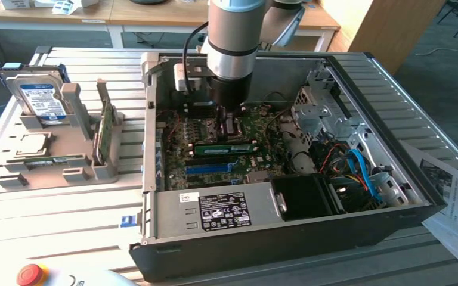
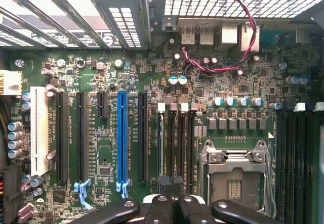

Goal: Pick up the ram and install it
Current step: 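Press down the ram until it locks into place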

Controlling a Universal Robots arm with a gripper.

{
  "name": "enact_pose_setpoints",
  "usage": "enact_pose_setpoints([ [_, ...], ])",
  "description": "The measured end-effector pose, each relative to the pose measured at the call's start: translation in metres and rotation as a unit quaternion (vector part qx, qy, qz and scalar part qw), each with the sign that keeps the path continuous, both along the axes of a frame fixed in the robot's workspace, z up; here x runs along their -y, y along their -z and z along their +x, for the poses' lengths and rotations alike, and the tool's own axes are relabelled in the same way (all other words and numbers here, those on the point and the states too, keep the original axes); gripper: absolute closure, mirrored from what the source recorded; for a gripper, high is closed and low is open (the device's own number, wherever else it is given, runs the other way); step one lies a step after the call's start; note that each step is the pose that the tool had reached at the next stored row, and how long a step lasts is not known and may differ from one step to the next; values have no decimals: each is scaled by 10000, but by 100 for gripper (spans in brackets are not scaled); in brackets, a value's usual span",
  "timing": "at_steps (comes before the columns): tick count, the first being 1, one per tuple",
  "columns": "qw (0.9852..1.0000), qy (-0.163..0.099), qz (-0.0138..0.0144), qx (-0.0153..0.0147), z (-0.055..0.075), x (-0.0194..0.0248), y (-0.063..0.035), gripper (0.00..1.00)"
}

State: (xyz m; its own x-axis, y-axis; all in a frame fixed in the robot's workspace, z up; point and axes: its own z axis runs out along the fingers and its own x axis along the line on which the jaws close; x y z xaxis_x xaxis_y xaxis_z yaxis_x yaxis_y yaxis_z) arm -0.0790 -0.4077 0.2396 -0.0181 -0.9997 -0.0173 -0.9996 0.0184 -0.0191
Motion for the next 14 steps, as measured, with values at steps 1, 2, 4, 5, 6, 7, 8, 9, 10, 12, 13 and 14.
enact_pose_setpoints([
  [1, 10000, 0, 0, 0, -1, 0, 5, 90],
  [2, 10000, 0, -1, 0, -1, 2, 8, 90],
  [4, 10000, 1, 0, 0, -4, 5, 14, 90],
  [5, 10000, 1, 0, 0, -7, 7, 15, 90],
  [6, 10000, 1, 0, 0, -12, 10, 16, 90],
  [7, 10000, 1, 0, 0, -15, 14, 18, 90],
  [8, 10000, 0, 0, 0, -17, 18, 18, 90],
  [9, 10000, 0, 0, 0, -20, 23, 19, 90],
  [10, 10000, 1, 0, 0, -22, 27, 20, 90],
  [12, 10000, 2, 0, 0, -22, 29, 21, 90],
  [13, 10000, 1, 0, 0, -22, 29, 20, 90],
  [14, 10000, 0, 0, 0, -22, 29, 20, 90],
])
